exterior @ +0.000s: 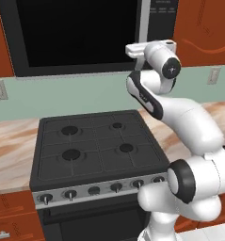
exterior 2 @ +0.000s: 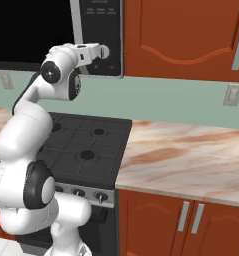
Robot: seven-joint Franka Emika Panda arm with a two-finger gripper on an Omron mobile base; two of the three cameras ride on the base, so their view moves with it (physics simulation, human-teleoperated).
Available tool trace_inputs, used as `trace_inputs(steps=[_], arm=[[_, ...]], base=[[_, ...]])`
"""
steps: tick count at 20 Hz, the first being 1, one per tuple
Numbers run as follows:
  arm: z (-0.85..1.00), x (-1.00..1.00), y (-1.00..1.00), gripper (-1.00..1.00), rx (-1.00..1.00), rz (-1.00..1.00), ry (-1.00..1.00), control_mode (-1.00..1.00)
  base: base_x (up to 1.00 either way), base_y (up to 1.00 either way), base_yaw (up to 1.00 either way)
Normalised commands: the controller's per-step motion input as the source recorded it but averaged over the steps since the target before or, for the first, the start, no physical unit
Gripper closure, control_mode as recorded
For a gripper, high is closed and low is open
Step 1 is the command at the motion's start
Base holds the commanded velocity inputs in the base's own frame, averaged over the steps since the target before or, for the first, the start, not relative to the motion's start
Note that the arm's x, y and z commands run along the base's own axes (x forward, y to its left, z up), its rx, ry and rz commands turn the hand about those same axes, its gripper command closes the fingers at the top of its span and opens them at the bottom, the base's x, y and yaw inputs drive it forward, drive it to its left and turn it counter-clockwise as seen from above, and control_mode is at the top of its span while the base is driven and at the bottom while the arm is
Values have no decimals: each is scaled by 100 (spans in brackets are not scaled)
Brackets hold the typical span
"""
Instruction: The microwave is finished heating the fish and tomato. Take the bowl containing the food and place it on the dining counter.
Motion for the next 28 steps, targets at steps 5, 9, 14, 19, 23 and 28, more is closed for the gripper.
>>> trace_inputs(steps=[5,9,14,19,23,28], arm=[[0,78,0,-100,0,0,8,-100],[0,70,0,-100,0,0,9,-100],[0,55,0,100,0,0,6,-100],[0,0,0,100,0,0,0,-100],[0,-1,0,100,0,0,0,-100],[15,-34,2,100,0,0,0,-100]], base=[[0,0,0],[0,0,0],[0,0,0],[0,0,0],[0,0,0],[0,0,0]])
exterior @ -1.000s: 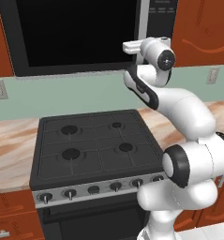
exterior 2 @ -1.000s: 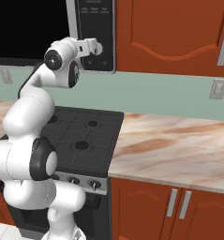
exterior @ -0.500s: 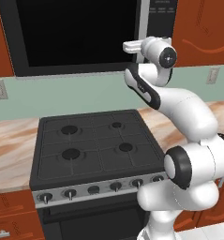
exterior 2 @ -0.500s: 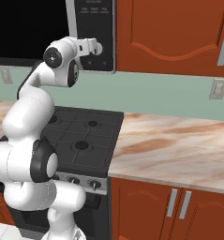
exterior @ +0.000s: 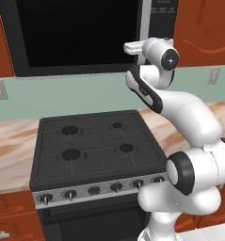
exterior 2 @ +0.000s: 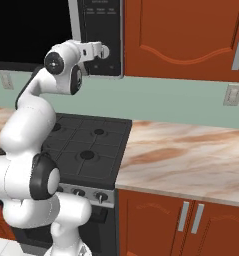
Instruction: The microwave is finished heating the fish and tomato. Take the bowl containing the food and place it on the dining counter.
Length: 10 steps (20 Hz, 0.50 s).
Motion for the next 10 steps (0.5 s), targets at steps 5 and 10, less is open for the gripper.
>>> trace_inputs(steps=[5,10], arm=[[42,-78,15,100,0,0,-1,-100],[55,-99,32,100,0,0,-1,-100]], base=[[0,0,0],[0,0,0]])
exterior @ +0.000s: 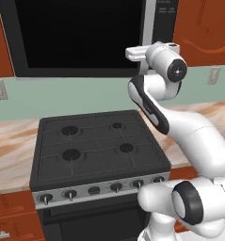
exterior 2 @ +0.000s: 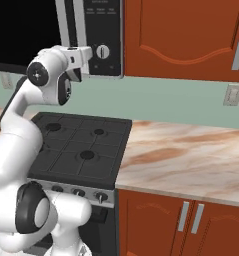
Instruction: The microwave is finished heating the fish and tomato. Take the bowl containing the food and place it on the dining counter.
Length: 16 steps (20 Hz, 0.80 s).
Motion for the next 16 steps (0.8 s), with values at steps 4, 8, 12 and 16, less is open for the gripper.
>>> trace_inputs(steps=[4,8,12,16], arm=[[62,-100,40,100,0,0,0,-100],[68,-100,46,100,0,0,0,-100],[69,-100,44,100,0,2,-2,-100],[70,-100,51,100,0,1,0,-100]], base=[[0,0,0],[0,0,0],[0,0,0],[0,0,0]])
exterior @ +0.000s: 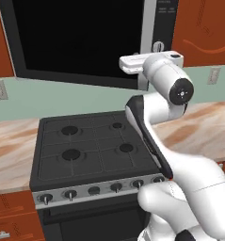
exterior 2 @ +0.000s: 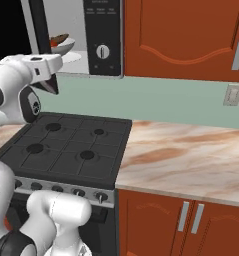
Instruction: The microwave is finished heating the fish and tomato. Take the bowl containing the food and place it on the dining counter.
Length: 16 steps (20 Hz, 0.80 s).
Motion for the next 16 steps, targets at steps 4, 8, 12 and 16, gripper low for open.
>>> trace_inputs(steps=[4,8,12,16], arm=[[65,-100,56,100,0,1,0,-100],[72,-100,57,100,0,0,0,-100],[77,-100,68,100,0,0,0,-100],[23,-100,66,-100,-4,5,-2,-100]], base=[[0,0,0],[0,0,0],[0,0,0],[0,0,0]])
